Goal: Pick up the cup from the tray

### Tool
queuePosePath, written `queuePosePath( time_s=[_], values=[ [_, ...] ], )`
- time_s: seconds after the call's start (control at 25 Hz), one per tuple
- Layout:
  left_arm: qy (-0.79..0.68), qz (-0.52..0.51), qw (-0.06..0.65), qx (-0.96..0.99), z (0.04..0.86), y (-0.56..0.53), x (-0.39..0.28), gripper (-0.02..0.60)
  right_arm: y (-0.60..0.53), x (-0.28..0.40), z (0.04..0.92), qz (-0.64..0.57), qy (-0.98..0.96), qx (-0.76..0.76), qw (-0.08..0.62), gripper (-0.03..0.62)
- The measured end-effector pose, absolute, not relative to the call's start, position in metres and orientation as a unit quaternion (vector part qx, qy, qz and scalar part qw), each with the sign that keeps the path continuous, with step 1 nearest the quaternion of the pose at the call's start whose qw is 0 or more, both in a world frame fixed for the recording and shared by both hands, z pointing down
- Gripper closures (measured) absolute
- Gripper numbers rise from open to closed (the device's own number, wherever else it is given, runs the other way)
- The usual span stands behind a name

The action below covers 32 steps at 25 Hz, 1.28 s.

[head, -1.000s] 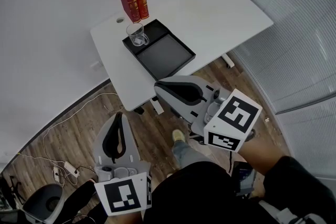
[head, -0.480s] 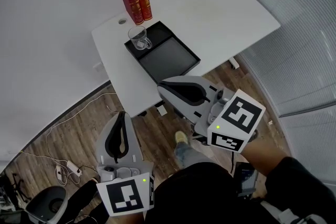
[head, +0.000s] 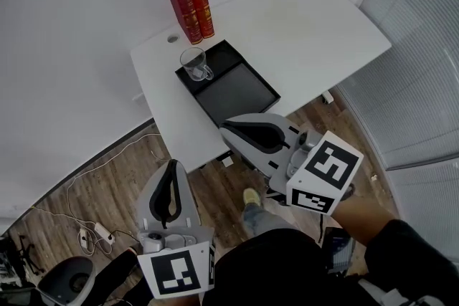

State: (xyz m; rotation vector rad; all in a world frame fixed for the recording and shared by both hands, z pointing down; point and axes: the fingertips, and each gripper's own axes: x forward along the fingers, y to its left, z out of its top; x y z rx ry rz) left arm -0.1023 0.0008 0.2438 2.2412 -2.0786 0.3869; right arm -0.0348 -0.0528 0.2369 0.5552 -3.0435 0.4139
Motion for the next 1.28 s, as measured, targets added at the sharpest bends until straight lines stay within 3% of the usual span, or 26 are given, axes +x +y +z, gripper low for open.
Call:
queuePosePath(
  time_s=[1.28],
  values=[
    [-0.678,0.157,0.034,0.717,0.255,-0.059,-0.073,0.58,-0.117,-0.003,0.263,0.18,-0.967,0.18,-0.003,0.58]
  ],
)
